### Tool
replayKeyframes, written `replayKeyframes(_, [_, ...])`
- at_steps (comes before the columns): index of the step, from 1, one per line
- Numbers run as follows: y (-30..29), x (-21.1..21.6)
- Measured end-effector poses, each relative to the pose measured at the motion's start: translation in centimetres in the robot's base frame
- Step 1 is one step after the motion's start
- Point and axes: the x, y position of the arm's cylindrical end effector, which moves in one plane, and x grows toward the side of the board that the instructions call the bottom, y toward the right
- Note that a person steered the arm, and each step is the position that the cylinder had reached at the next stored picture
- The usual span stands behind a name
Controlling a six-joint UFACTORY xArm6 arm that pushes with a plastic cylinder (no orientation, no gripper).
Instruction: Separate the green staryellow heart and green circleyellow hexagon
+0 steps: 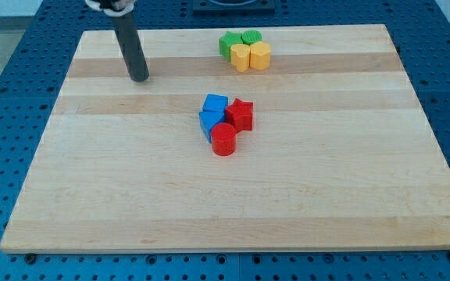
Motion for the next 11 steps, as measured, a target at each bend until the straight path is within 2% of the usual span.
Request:
replayKeyframes(2, [3.0, -6.7])
replayKeyframes(4, [11.5, -10.7])
replayKeyframes(5, [16.1, -10.6])
replayKeyframes(6, [17.4, -10.6])
replayKeyframes(7, [18.3, -8.3])
replayKeyframes(8, [16.8, -7.5])
replayKeyframes(11, [17.5, -4.9])
